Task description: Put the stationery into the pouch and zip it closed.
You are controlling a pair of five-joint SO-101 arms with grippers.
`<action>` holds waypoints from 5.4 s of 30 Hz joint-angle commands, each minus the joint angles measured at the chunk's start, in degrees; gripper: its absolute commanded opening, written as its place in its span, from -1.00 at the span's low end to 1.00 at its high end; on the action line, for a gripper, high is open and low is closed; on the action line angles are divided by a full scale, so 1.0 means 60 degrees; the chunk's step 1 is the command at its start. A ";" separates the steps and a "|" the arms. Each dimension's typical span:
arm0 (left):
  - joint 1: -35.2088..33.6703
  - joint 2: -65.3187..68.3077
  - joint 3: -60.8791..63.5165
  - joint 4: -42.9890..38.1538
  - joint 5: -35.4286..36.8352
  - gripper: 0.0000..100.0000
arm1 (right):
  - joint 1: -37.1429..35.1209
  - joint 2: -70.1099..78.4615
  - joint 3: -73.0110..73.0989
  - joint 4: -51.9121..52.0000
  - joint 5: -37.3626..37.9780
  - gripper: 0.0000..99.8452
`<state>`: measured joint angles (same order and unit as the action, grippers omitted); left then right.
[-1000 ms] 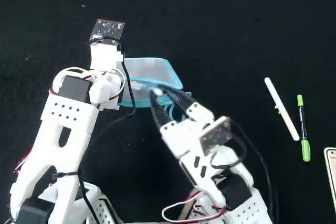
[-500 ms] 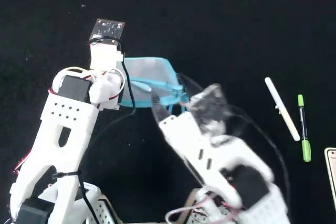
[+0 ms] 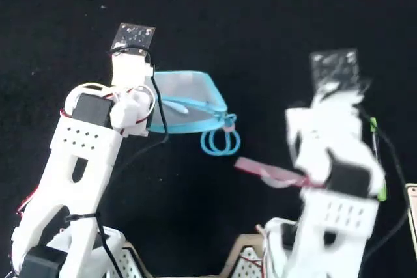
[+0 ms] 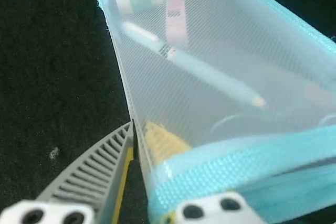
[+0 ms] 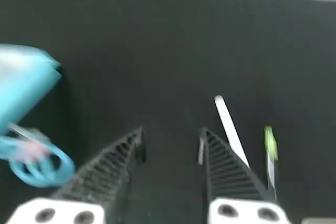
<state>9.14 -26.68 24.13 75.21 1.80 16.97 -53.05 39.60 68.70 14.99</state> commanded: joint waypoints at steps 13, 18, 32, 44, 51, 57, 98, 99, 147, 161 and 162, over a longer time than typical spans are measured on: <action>-0.0081 0.0190 0.0344 0.0029 0.0029 -0.94 | 0.1700 0.7421 -0.2747 -0.1846 0.1949 -0.69; -0.0081 0.0190 0.0344 0.0029 0.0029 -0.94 | 0.2037 0.8974 -0.4227 -0.1905 0.2315 -0.69; -0.0081 0.0190 0.0344 0.0000 0.0029 -0.94 | 0.2139 1.2930 -0.7846 -0.1817 0.3062 -0.69; -0.0081 0.0190 0.0344 -0.0015 0.0029 -0.94 | 0.1670 1.5289 -1.0381 -0.0103 0.3136 -0.75; -0.0081 0.0190 0.0344 0.0000 0.0029 -0.94 | 0.1612 1.6139 -1.1568 0.1201 0.3443 -0.98; -0.0081 0.0190 0.0344 0.0000 0.0029 -0.94 | 0.1700 1.5890 -1.2271 0.2872 0.0527 -0.98; -0.0081 0.0190 0.0344 0.0044 0.0029 -0.94 | 0.2403 1.3326 -0.7509 0.0879 0.1128 -0.73; -0.0081 0.0190 0.0344 0.0044 0.0015 -0.94 | 0.2403 1.3634 -0.7788 0.0879 0.1128 -0.73; -0.0095 0.0176 0.0344 0.0029 -0.0029 -0.94 | 0.2725 1.4044 -0.8007 0.1289 0.1465 -0.93; -0.0095 0.0190 0.0344 0.0029 -0.0029 -0.94 | 0.2667 1.3985 -0.7582 0.1407 0.1846 -0.75; -0.0095 0.0190 0.0344 0.0029 -0.0029 -0.94 | 0.2667 1.3985 -0.7553 0.1377 0.1846 -0.69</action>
<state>9.14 -26.68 24.13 75.21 1.80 32.18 32.31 -6.02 77.23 25.54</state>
